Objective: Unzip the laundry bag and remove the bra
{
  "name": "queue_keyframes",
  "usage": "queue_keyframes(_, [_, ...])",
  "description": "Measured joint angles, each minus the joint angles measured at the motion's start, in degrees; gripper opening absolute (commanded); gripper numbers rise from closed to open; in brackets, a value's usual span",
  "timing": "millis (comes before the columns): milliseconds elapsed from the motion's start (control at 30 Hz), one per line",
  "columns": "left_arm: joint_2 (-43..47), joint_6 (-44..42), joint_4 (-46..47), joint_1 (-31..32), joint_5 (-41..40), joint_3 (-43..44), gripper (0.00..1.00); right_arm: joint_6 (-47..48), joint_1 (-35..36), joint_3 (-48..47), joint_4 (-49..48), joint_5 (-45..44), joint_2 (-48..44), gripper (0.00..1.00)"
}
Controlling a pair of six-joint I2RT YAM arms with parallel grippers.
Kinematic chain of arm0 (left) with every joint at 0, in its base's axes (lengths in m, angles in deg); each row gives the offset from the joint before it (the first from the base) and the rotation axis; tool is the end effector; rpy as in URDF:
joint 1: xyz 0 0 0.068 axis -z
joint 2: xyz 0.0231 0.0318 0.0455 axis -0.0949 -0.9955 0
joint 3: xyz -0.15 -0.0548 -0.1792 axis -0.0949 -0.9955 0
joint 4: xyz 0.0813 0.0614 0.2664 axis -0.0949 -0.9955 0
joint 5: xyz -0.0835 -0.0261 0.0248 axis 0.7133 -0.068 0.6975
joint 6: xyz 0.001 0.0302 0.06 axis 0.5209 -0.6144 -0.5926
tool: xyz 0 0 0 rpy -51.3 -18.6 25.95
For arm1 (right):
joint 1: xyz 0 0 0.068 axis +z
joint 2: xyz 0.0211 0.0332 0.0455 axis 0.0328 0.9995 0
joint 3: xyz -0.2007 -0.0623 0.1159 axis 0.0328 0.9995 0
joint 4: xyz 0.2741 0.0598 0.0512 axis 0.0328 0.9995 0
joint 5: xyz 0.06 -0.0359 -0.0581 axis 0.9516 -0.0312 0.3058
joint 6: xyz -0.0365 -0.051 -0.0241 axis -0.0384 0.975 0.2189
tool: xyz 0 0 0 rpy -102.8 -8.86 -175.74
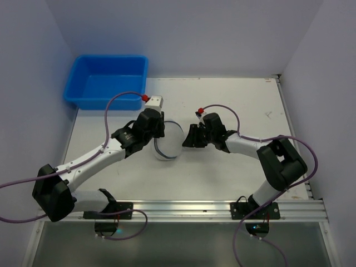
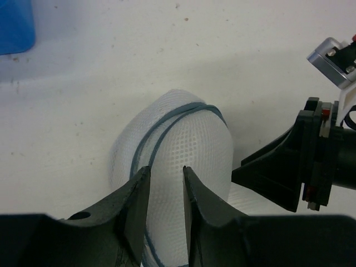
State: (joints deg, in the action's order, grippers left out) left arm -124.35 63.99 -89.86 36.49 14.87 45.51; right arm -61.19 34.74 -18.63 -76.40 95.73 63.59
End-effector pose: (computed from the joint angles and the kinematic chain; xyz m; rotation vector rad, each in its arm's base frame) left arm 0.2588 -0.2086 0.2409 0.0818 2.1521 -0.3410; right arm 0.2918 0.2091 0.1055 -0.1656 2.4292 0.9515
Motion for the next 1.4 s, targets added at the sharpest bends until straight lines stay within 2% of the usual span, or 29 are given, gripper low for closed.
queue_keyframes(233, [0.0, -1.46, -2.05, 0.09, -4.98, 1.11, 0.36, 0.0, 0.13, 0.0, -0.04, 0.04, 0.0, 0.4])
queue_keyframes(467, [-0.2, -1.66, -2.6, 0.11, -5.05, 1.44, 0.31, 0.0, 0.13, 0.0, -0.04, 0.07, -0.02, 0.4])
queue_keyframes(933, [-1.99, -1.62, -3.19, 0.11, -3.45, 1.44, 0.17, 0.0, 0.13, 0.0, -0.04, 0.07, 0.0, 0.4])
queue_keyframes(1067, [-1.99, -1.57, -3.28, 0.11, -3.39, 1.44, 0.11, 0.0, 0.13, 0.0, -0.04, 0.09, 0.0, 0.4])
queue_keyframes(1167, [-1.99, -1.57, -3.3, 0.11, -3.39, 1.44, 0.01, -0.02, 0.13, 0.0, -0.04, 0.09, 0.0, 0.4])
queue_keyframes(1400, [-2.05, -1.6, -3.3, 0.11, -3.43, 1.44, 0.0, 0.0, 0.13, 0.0, -0.07, 0.11, 0.0, 0.4])
